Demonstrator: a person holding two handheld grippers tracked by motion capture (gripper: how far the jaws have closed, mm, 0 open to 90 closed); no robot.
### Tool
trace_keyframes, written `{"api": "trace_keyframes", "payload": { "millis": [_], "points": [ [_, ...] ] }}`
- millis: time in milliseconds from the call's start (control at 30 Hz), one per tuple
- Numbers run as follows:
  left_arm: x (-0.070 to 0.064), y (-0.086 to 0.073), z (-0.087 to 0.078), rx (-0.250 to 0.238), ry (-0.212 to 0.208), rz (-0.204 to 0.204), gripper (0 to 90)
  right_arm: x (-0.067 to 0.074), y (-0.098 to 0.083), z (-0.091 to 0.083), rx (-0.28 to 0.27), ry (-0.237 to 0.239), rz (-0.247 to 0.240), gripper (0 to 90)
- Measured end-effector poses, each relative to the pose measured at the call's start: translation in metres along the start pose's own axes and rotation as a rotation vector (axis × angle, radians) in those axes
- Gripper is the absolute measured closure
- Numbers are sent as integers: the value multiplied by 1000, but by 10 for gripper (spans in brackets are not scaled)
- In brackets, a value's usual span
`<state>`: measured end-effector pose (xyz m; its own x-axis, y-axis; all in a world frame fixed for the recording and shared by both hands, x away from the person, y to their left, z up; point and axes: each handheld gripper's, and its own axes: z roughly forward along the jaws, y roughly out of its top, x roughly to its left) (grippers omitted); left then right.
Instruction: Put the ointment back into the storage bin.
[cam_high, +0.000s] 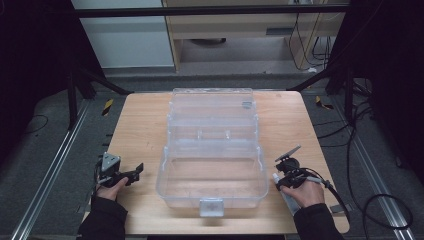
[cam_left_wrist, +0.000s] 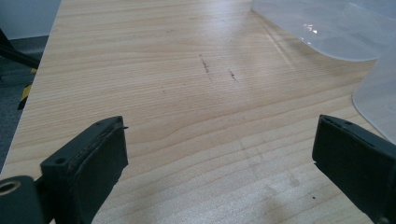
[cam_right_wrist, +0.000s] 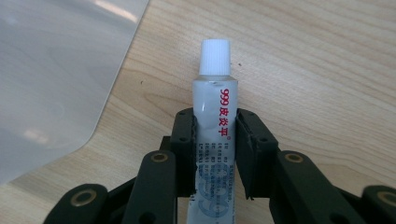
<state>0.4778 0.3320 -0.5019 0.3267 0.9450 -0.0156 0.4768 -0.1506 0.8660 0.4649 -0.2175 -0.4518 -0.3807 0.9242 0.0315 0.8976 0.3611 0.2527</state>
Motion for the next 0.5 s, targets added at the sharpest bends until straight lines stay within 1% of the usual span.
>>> {"api": "trace_keyframes", "payload": {
  "millis": [33,67,100,167,200,233,300,333,367,400,433,467,500],
  "points": [
    [0,0,0,0,0,0,27,0,0,0,0,0,0,700],
    [0,0,0,1,1,0,27,-3,-1,-5,-15,9,9,700],
    [0,0,0,1,1,0,27,-3,-1,-5,-15,9,9,700],
    [0,0,0,1,2,0,27,-8,-2,-12,-41,24,7,700],
    [0,0,0,2,2,0,27,-8,-2,-12,-41,24,7,700],
    [0,0,0,3,2,0,27,-10,-3,-16,-73,35,7,700],
    [0,0,0,4,2,1,27,-13,-4,-21,-105,48,19,699],
    [0,0,0,4,2,1,27,-13,-4,-21,-105,48,19,699],
    [0,0,0,4,2,1,27,-14,-5,-23,-130,52,22,699],
    [0,0,0,4,3,3,27,-16,-5,-28,-172,67,34,699],
    [0,0,0,6,3,5,27,-17,-5,-30,-201,67,30,699],
    [0,0,0,6,3,5,27,-17,-5,-30,-201,67,30,699],
    [0,0,0,6,2,5,27,-17,-5,-35,-247,59,28,700]
  ]
}}
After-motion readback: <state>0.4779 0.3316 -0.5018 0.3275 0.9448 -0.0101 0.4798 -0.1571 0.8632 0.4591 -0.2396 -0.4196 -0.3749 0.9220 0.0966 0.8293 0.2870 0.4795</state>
